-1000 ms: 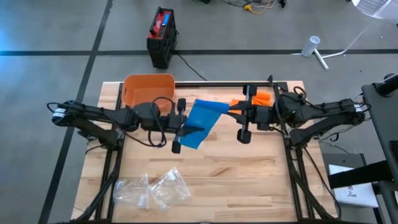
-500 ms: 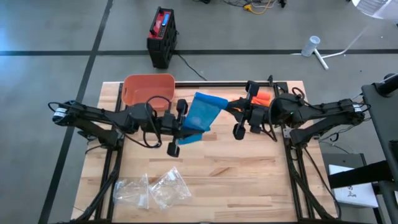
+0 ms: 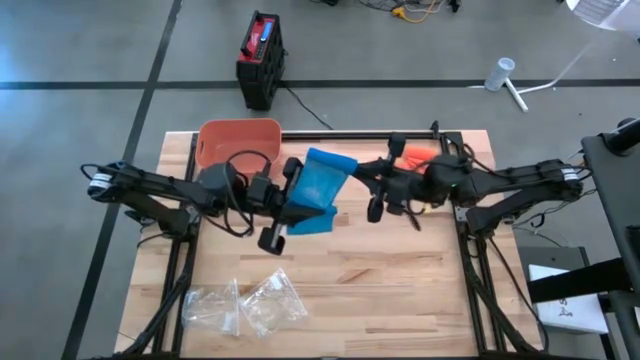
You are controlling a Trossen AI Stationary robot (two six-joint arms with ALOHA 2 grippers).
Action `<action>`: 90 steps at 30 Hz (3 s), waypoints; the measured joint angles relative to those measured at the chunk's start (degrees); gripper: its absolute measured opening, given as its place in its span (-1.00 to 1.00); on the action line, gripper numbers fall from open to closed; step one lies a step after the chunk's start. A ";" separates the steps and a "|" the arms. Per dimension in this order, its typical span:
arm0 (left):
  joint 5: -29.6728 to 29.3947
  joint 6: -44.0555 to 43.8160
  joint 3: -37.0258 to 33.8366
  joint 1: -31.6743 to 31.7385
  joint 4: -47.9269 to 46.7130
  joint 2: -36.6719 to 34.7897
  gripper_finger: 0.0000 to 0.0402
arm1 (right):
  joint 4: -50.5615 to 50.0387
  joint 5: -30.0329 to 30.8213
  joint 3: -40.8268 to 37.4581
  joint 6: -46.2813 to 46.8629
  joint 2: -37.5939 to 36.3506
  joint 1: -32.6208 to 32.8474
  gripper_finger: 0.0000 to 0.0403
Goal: Roll bandage
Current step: Roll the blue bandage
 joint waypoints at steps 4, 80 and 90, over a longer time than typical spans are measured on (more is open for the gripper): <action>-0.10 -0.68 0.00 0.09 0.34 0.94 -1.00 | -0.74 0.57 0.00 -0.15 1.53 -0.70 -0.99; -9.60 10.52 0.33 13.60 -38.25 -8.68 0.57 | -26.99 -24.43 7.61 50.47 -0.22 7.68 -0.99; -16.28 13.43 0.26 12.65 -45.14 -14.29 0.43 | -33.89 -26.64 7.63 52.33 -0.69 7.19 -0.99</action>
